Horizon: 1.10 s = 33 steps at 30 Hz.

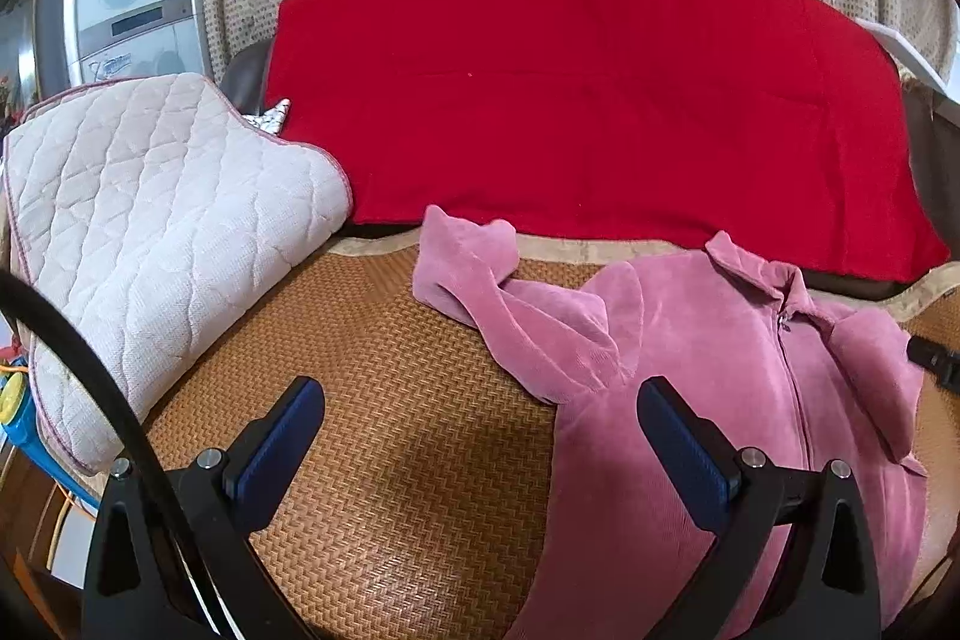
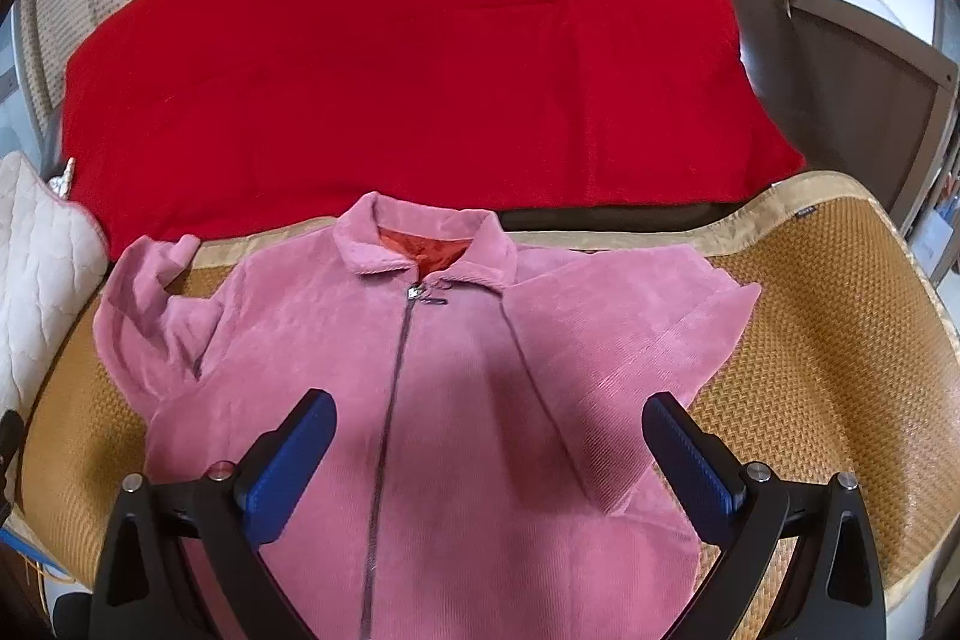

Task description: Fold large clothes

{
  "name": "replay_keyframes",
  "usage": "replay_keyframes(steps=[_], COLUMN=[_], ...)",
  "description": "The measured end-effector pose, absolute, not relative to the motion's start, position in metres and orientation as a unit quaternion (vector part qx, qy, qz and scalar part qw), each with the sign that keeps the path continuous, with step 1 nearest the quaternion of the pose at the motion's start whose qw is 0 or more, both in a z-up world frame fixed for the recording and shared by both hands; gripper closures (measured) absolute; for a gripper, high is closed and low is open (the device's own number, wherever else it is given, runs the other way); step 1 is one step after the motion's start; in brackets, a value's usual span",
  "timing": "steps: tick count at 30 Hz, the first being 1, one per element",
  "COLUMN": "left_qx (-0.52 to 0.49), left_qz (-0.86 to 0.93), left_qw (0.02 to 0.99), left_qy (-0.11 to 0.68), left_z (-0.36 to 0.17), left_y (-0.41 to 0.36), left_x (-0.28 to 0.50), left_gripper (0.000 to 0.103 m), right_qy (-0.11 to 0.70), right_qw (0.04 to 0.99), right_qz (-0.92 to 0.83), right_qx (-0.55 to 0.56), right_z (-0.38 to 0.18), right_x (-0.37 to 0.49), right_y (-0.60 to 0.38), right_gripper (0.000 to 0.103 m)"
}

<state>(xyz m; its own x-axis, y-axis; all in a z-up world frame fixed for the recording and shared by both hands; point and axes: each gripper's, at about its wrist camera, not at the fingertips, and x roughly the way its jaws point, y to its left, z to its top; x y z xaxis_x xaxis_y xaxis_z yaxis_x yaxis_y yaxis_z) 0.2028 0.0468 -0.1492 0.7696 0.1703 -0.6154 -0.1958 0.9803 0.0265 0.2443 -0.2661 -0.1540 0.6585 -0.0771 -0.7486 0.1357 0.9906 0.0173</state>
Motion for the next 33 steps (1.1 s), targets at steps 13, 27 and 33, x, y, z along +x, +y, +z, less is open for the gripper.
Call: replay_keyframes(steps=[13, 27, 33], left_qx=[0.039, -0.020, -0.028], left_qz=[0.013, -0.008, -0.005], left_qw=[0.893, 0.860, 0.840], left_qy=[0.449, 0.510, 0.541], left_z=[-0.240, -0.274, -0.273], left_y=[-0.025, -0.021, -0.021], left_x=[0.271, 0.282, 0.287], left_gripper=[0.000, 0.000, 0.000], right_qy=[0.346, 0.376, 0.364], right_qw=[0.836, 0.754, 0.729], right_qz=[0.018, -0.007, 0.028], right_qx=[0.425, 0.538, 0.579], right_z=[-0.236, -0.300, -0.322], right_x=[0.281, 0.308, 0.328], right_y=[-0.487, -0.537, -0.528], right_gripper=[0.008, 0.038, 0.086])
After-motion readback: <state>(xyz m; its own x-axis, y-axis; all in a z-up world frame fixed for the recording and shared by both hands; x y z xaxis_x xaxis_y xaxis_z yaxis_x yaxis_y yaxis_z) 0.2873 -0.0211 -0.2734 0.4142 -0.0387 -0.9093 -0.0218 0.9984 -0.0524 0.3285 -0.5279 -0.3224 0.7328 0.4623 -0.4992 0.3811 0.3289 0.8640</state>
